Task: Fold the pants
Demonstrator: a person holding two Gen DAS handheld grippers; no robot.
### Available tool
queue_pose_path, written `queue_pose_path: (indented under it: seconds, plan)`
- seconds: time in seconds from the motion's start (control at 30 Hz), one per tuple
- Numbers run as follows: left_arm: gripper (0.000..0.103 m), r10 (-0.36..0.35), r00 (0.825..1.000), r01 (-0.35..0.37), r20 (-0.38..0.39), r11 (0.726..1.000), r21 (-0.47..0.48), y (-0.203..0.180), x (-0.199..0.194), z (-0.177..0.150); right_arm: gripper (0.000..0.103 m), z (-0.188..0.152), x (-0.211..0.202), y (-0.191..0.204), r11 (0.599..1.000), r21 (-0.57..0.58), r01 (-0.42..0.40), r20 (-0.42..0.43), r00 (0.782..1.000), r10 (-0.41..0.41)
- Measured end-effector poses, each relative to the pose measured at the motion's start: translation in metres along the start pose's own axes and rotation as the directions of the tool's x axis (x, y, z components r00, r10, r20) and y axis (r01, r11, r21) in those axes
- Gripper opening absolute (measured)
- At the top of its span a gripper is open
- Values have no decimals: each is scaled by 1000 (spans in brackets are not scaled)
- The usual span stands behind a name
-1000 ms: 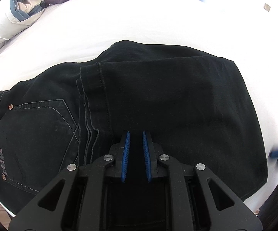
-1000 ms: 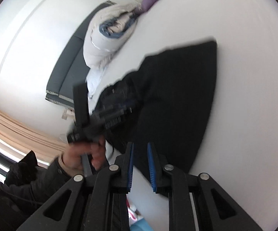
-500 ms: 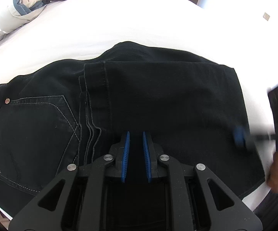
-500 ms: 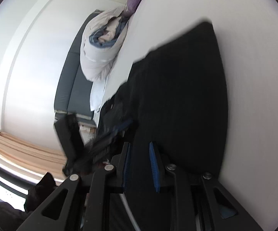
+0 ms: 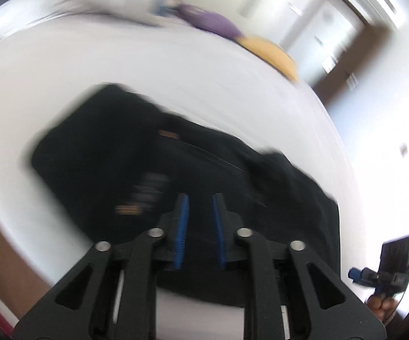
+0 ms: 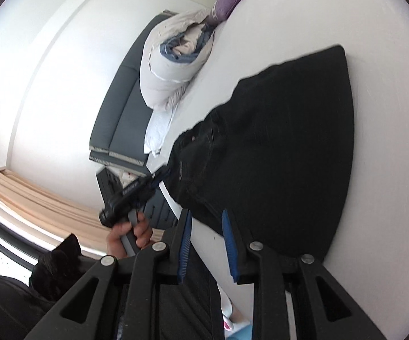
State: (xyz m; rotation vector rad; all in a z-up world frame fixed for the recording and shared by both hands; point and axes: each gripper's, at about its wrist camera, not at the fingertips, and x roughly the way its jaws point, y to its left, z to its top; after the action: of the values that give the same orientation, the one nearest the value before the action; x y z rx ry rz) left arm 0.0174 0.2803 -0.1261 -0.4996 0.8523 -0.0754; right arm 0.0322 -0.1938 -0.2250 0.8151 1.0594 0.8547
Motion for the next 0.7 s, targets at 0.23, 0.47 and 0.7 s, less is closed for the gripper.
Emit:
queue_pose_path:
  seconds: [0.23, 0.47, 0.7]
  plan:
    - [100, -39, 988, 84, 148, 945, -315, 107, -35, 4, 33, 13, 13, -6, 998, 67, -8, 43, 999, 5]
    - [88, -177, 976, 217, 130, 857, -466, 158, -3, 0, 33, 8, 10, -15, 994, 109, 15, 41, 999, -20]
    - [79, -292, 935, 352, 198, 730, -586, 188, 39, -8, 33, 7, 7, -16, 993, 115, 19, 41, 999, -24]
